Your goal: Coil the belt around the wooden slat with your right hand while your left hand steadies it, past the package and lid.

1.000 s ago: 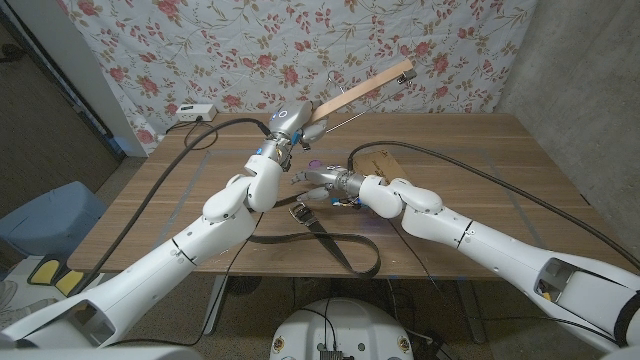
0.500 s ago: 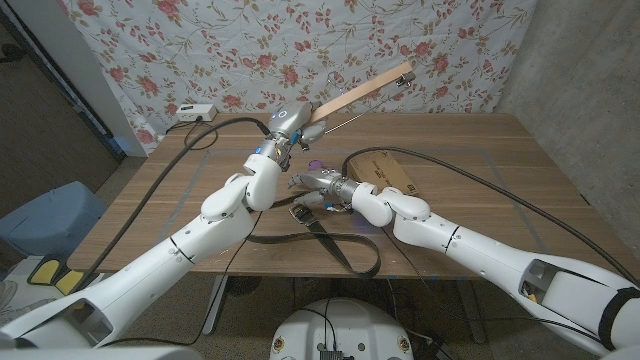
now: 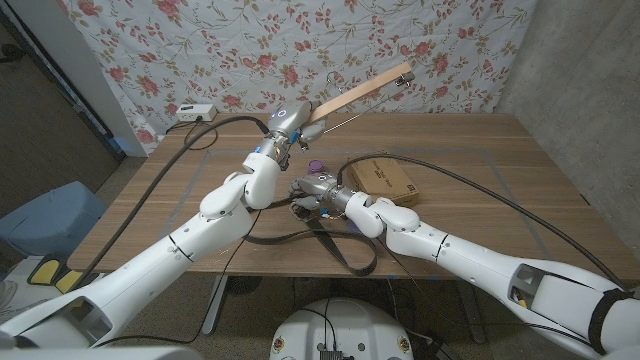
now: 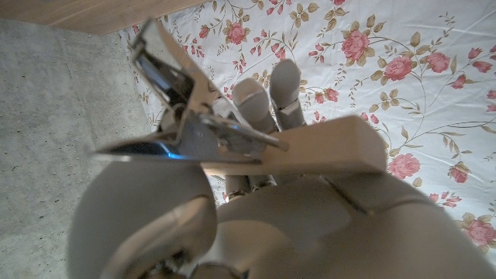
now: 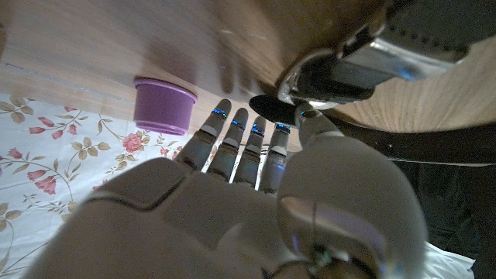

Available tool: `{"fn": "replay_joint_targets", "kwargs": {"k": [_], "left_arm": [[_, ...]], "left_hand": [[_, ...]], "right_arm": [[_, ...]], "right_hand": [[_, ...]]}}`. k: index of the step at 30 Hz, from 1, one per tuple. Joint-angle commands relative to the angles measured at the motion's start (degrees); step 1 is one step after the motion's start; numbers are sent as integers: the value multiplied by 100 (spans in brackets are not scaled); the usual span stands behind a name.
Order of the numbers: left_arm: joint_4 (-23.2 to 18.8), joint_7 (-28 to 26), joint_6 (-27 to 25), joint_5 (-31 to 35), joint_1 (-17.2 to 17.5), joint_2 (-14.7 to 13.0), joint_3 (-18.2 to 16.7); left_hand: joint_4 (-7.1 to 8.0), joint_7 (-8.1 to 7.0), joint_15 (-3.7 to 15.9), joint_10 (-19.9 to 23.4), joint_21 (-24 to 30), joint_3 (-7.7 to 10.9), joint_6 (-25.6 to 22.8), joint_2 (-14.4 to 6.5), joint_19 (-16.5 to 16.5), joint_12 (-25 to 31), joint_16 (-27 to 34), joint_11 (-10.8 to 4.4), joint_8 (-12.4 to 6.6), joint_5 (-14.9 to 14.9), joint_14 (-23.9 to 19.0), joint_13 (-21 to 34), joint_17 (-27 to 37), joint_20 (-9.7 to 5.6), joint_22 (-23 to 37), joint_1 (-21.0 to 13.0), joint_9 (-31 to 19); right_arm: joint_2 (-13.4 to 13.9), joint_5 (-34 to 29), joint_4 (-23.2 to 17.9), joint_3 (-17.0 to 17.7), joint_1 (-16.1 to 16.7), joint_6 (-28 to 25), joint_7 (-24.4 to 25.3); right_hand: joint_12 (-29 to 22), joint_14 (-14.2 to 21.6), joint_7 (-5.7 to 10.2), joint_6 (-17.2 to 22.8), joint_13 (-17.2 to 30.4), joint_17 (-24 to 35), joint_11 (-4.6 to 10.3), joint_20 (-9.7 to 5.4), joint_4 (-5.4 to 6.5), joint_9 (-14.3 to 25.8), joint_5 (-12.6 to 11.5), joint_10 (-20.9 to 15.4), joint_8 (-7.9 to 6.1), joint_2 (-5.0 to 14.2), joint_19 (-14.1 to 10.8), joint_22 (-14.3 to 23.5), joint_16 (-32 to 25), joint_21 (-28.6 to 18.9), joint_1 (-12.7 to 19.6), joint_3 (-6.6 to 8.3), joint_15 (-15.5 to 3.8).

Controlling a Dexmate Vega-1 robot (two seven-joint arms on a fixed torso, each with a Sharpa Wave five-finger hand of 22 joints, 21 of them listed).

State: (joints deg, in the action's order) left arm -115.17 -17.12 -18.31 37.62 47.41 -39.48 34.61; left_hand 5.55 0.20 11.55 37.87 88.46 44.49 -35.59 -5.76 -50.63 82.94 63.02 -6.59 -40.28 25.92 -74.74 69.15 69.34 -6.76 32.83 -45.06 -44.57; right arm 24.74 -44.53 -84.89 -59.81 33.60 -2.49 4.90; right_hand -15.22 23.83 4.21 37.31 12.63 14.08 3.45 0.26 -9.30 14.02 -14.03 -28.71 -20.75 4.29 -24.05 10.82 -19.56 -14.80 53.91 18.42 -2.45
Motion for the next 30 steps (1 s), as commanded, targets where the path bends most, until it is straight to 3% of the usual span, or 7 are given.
{"fn": "replay_joint_targets", "kwargs": {"k": [1,3,4,5,9,16,30], "left_arm": [[10,-22,35,-56,22,-34,-41],[7,-16,35,-74,33,-41,-50],[9,-22,38,-76,38,-44,-51],[8,-23,33,-70,40,-47,-50],[11,-24,36,-80,46,-55,-54],[37,-3,57,-105,24,-66,-55],[173,14,127,-130,-91,-43,-21]], "left_hand": [[361,20,34,10,16,418,12,-389,-5,25,-9,-37,-28,-14,-33,64,8,-374,4,338,-5],[362,19,33,5,15,418,12,-389,-4,34,-10,-41,-28,-16,-32,78,8,-375,0,339,1],[361,20,33,3,16,419,10,-390,-5,25,-11,-38,-28,-17,-29,63,8,-373,-2,338,9],[361,27,33,2,18,418,9,-390,-6,27,-9,-36,-29,-18,-31,64,10,-372,-1,338,12],[360,20,33,2,11,417,12,-393,-7,44,-14,-42,-26,-24,-35,83,3,-382,-19,338,35],[361,15,33,-2,25,420,23,-395,-4,48,-13,-41,-48,-35,-30,67,7,-376,-11,339,43],[360,21,33,-18,20,420,24,-391,2,84,-11,-52,-74,-51,-24,86,9,-373,-41,342,85]], "right_arm": [[-204,-431,517,-297,22,-265,906],[-241,-434,663,-300,46,-211,1250],[-252,-461,701,-314,46,-227,1347],[-254,-459,727,-323,42,-232,1386],[-286,-392,873,-334,26,-181,1614],[-234,-17,818,-91,184,-37,2170],[-166,997,557,860,660,173,3433]], "right_hand": [[-230,474,76,433,178,266,112,-35,25,222,-24,-559,-419,29,-170,37,-383,-77,387,-176,-856],[-506,987,34,745,356,562,153,-28,59,424,-20,-1048,-787,174,-309,53,-769,-153,599,-280,-935],[-786,1191,28,988,500,781,177,-54,67,562,13,-1537,-1053,285,-374,62,-972,-199,741,-332,-968],[-908,1352,11,1124,590,930,190,-55,81,644,42,-1700,-1213,317,-402,68,-1115,-226,794,-387,-973],[-1119,1652,-24,1241,725,1133,192,-125,108,764,70,-1997,-1416,400,-448,74,-1316,-268,873,-430,-996],[-1197,1701,6,1166,849,1172,298,-332,182,891,62,-1988,-1533,405,-351,84,-1243,-257,833,-482,-977],[-1289,1797,22,990,1006,1161,402,-430,302,1117,-37,-1965,-1679,475,-347,99,-1070,-301,764,-503,-1021]]}}
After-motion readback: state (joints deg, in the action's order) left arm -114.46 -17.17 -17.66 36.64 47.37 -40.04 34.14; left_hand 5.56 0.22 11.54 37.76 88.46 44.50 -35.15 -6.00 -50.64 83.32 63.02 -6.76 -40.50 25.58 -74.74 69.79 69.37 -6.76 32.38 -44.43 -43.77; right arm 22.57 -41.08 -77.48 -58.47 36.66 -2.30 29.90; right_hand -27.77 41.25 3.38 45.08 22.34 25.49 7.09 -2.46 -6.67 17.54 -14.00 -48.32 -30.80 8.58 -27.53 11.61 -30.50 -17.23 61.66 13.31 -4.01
